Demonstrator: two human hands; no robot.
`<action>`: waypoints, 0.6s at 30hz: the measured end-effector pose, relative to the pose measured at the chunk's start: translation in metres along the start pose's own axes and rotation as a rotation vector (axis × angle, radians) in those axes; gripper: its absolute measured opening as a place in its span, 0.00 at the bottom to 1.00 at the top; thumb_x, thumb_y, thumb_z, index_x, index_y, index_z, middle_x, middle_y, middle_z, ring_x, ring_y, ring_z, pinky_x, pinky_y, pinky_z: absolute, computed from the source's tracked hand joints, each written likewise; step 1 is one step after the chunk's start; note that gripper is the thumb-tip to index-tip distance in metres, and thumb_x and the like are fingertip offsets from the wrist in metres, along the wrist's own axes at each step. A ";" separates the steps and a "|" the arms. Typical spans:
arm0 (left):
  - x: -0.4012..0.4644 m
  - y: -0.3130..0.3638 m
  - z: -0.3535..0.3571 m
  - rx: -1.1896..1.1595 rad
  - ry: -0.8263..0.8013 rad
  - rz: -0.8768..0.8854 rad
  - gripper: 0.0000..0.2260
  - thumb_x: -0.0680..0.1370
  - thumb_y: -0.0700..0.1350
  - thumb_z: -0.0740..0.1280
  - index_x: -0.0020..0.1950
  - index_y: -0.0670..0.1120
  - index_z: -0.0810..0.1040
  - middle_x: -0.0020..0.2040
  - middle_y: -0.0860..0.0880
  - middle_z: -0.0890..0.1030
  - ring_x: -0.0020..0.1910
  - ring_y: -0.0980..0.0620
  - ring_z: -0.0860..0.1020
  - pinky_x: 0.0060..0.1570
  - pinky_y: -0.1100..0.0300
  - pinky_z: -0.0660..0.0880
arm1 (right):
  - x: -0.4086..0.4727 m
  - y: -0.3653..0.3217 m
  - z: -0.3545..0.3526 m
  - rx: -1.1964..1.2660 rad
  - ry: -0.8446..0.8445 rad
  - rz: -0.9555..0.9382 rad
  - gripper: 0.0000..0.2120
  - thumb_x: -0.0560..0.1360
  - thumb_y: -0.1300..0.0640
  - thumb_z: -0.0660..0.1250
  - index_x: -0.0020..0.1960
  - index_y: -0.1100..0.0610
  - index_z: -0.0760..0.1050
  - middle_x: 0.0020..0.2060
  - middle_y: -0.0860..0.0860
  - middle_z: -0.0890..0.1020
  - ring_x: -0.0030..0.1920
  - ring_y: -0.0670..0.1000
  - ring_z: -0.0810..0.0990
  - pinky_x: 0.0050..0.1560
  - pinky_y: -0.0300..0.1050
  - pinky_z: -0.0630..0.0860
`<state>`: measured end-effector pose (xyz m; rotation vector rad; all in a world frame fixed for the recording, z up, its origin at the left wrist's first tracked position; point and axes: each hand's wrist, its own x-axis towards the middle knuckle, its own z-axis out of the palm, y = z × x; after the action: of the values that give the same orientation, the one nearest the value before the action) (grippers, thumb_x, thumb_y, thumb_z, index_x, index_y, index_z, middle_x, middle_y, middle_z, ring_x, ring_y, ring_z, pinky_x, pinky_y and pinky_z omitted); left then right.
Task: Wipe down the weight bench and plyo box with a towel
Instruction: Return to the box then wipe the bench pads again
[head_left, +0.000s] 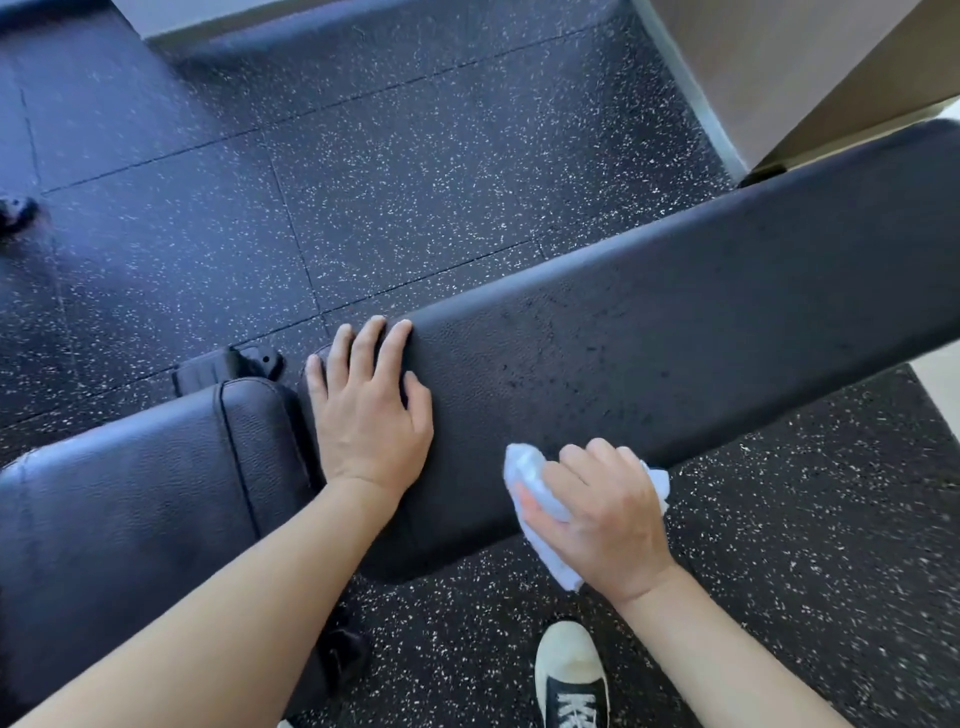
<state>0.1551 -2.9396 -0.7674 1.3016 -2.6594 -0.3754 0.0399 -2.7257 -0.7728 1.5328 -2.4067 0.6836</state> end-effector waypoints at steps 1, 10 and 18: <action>0.001 0.001 0.002 0.005 0.003 -0.008 0.25 0.81 0.51 0.57 0.79 0.53 0.69 0.79 0.49 0.70 0.81 0.42 0.63 0.80 0.38 0.54 | -0.002 0.007 -0.001 -0.008 -0.006 -0.028 0.17 0.76 0.53 0.72 0.34 0.53 0.68 0.30 0.49 0.65 0.32 0.54 0.63 0.31 0.51 0.61; 0.002 0.003 0.006 0.027 0.016 -0.034 0.26 0.79 0.50 0.58 0.78 0.52 0.71 0.79 0.48 0.70 0.80 0.41 0.64 0.80 0.37 0.55 | 0.139 0.001 0.074 -0.098 0.090 0.144 0.09 0.74 0.50 0.70 0.38 0.53 0.77 0.30 0.51 0.73 0.34 0.58 0.73 0.37 0.49 0.60; 0.004 0.000 0.009 0.021 0.019 -0.041 0.26 0.79 0.51 0.58 0.78 0.53 0.70 0.78 0.49 0.70 0.80 0.41 0.63 0.80 0.37 0.55 | 0.135 -0.010 0.070 -0.047 0.105 0.195 0.10 0.75 0.50 0.71 0.38 0.53 0.76 0.30 0.51 0.72 0.34 0.57 0.71 0.37 0.50 0.61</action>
<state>0.1502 -2.9413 -0.7755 1.3604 -2.6316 -0.3386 -0.0059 -2.8714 -0.7759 1.2237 -2.4947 0.7201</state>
